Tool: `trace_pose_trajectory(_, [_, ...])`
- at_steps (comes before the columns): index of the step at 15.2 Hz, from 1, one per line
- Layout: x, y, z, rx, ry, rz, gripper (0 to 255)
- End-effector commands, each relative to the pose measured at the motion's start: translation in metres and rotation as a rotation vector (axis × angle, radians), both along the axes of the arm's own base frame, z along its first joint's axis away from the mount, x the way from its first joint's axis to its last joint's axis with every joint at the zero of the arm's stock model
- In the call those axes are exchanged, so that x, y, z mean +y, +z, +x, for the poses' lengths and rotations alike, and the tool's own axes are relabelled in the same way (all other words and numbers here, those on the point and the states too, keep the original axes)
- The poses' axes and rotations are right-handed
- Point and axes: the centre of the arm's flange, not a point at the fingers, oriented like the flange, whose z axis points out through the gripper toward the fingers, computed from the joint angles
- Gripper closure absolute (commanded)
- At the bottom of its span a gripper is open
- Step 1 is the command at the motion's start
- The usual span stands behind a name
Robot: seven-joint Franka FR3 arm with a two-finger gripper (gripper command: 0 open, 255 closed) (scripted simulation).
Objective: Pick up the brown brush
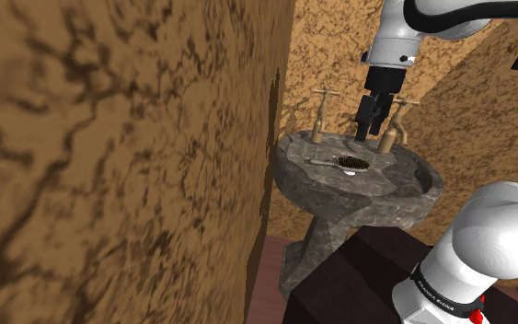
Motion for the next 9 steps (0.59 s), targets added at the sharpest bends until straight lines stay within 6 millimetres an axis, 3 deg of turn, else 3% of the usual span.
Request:
trace_pose_trajectory(1, [0.0,0.0,0.0,0.0,0.0,0.0,0])
trace_pose_trajectory(9, [-0.074,-0.062,0.029,-0.024,0.069,-0.025,0])
